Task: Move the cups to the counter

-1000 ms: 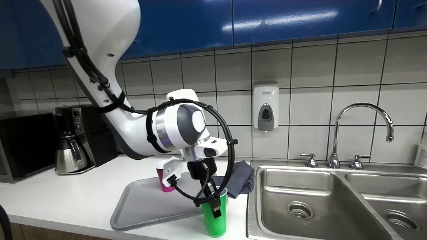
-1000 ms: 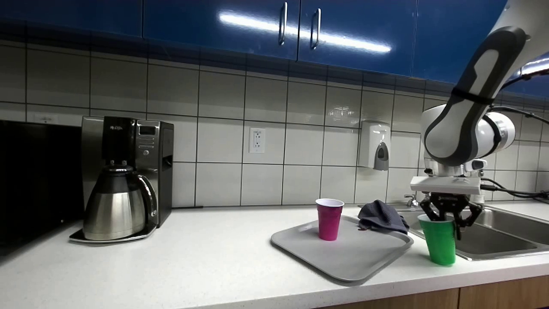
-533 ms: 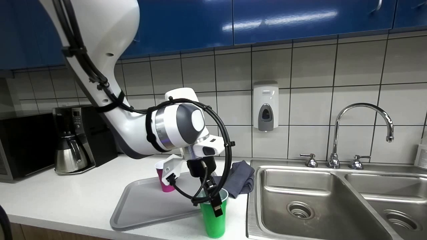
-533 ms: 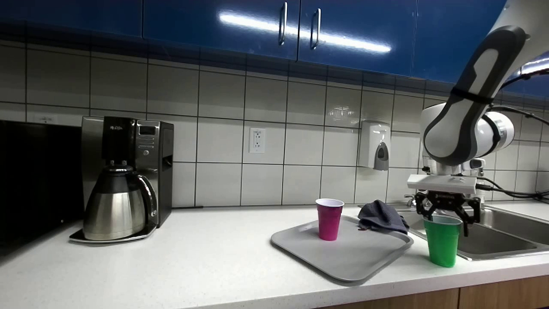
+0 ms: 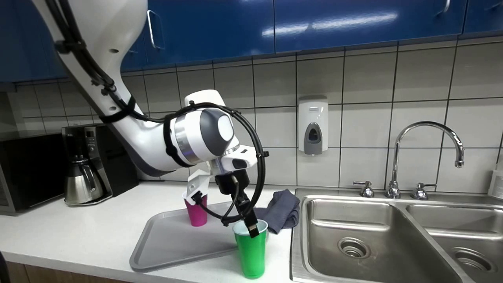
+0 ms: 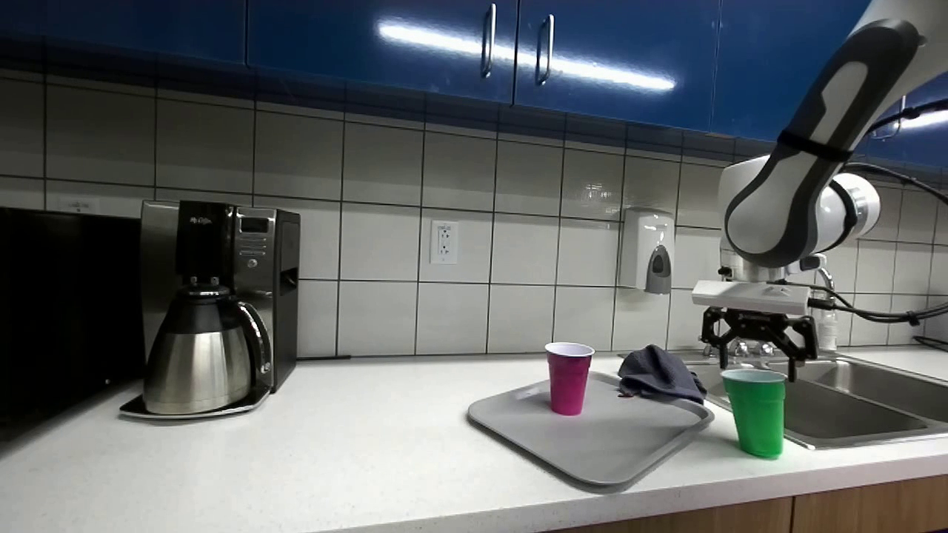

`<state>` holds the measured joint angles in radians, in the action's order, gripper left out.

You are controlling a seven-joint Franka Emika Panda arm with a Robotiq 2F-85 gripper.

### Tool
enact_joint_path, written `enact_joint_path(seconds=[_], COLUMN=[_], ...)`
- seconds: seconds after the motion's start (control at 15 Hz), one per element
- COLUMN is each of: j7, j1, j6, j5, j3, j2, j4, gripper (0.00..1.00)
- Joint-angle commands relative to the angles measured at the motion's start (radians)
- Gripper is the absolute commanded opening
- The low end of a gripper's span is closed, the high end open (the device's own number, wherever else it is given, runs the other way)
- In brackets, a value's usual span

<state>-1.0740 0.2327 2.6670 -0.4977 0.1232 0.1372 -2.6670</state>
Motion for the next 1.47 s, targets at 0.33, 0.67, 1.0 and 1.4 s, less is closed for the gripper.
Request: enact_joint_path(seconds=[0.33,0.67,1.0,1.4], j7=[-0.054,-0.021,-0.001,0.047], j1=[0.004,-0.009,-0.040,-0.090], j6=[-0.039,-0.046,-0.042,-0.029], j5=[-0.006,0.033,0.066,0.134], j3=[-0.110,-0.142,-0.163,-0.177], j2=[0.122,0.125,0.101,0.061], j4=[-0.020,-0.002,0.033,0.093], gripper=[1.00,1.00,1.00,1.00])
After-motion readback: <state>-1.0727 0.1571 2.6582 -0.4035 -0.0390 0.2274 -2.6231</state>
